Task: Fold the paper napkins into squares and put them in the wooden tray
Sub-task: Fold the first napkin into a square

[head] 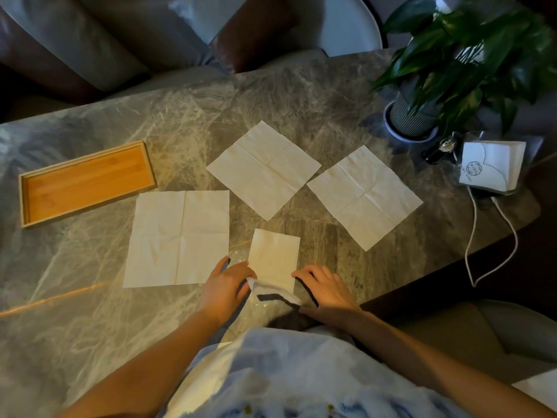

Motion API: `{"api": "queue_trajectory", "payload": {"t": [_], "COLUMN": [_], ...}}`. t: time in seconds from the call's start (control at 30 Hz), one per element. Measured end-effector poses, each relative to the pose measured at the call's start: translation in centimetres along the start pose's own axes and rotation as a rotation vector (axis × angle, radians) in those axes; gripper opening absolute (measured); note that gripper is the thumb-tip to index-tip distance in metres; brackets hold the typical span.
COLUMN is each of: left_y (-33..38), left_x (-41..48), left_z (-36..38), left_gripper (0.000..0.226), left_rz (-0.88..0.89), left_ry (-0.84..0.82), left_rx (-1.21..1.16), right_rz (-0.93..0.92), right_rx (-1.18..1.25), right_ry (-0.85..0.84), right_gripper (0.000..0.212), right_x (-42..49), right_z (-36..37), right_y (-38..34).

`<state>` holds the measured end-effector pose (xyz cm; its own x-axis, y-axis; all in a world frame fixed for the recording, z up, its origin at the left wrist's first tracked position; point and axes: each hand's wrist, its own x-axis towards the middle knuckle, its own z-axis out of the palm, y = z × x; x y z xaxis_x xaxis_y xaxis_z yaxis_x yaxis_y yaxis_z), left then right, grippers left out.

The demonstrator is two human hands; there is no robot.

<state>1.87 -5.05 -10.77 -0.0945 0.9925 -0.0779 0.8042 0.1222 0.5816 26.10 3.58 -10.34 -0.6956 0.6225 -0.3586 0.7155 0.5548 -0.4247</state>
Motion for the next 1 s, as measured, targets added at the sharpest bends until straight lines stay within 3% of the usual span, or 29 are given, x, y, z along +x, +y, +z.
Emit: {"api": "queue_trajectory", "payload": {"t": [0.23, 0.4, 1.0], "left_y": [-0.2, 0.1, 1.2], "left_x": [-0.3, -0.4, -0.6], "left_z": [-0.1, 0.0, -0.4], "left_gripper": [0.018, 0.023, 0.009], "left_rz": [-0.080, -0.180, -0.423], "left_ry": [-0.029, -0.047, -0.017], "left_rx": [0.046, 0.053, -0.079], "right_rz": [0.075, 0.172, 0.302], "right_rx": [0.078, 0.131, 0.261], "right_ry": [0.103, 0.116, 0.159], "right_gripper": [0.024, 0.033, 0.022], "right_x": [1.4, 2.0, 3.0], "right_z": [1.2, 1.6, 0.8], "right_y": [-1.6, -1.6, -1.9]}}
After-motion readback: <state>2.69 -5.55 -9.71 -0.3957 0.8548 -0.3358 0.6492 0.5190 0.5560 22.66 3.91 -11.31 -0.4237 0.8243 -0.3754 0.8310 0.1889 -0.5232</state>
